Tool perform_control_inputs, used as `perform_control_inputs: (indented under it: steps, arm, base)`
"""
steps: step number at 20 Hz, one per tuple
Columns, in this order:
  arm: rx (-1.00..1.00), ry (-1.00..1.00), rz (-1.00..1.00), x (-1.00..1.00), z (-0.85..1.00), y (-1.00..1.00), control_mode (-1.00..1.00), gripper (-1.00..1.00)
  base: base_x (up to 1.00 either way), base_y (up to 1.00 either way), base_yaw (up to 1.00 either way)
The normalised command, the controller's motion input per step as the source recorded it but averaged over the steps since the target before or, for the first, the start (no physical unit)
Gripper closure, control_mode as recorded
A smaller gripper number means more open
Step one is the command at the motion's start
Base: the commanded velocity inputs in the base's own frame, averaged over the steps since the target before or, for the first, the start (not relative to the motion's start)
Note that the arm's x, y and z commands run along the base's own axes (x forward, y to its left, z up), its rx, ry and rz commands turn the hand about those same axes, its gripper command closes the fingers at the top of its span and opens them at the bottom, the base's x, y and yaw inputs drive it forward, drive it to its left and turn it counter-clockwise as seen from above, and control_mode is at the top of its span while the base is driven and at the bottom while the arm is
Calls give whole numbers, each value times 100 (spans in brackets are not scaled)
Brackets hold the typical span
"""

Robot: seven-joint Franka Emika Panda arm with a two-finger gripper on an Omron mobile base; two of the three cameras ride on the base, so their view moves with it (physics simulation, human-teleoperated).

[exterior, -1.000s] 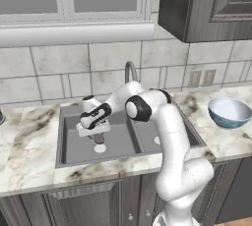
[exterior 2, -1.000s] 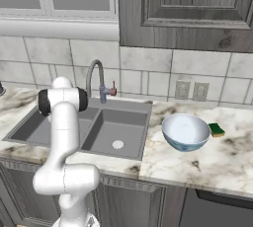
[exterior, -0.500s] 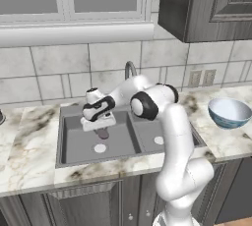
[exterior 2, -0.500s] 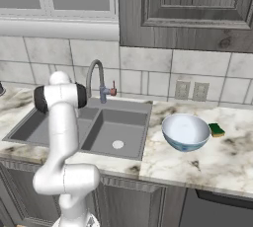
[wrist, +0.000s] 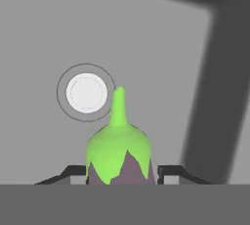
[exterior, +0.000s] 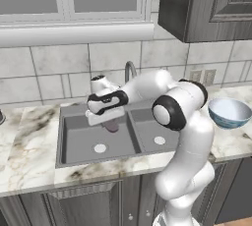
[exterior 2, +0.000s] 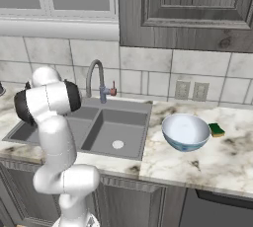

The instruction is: Pick the eggplant from the sink and place it in the bowl. Then pick the bowl and place it in the microwave. Then close the microwave door and press the start button.

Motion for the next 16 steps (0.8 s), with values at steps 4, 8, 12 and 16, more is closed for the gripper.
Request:
perform_control_inputs:
  steps: [4,8,12,16]
  arm:
    - [0,0,0,-91,100,-24,-100,100]
    - [0,8,0,-87,95,-41,-100,100]
    - [0,14,0,-100,56,-44,-100,100]
    - [0,12,0,-85,43,-56,-100,100]
  base:
    - [0,0,0]
    - [0,0,0]
    - [0,0,0]
    - [0,0,0]
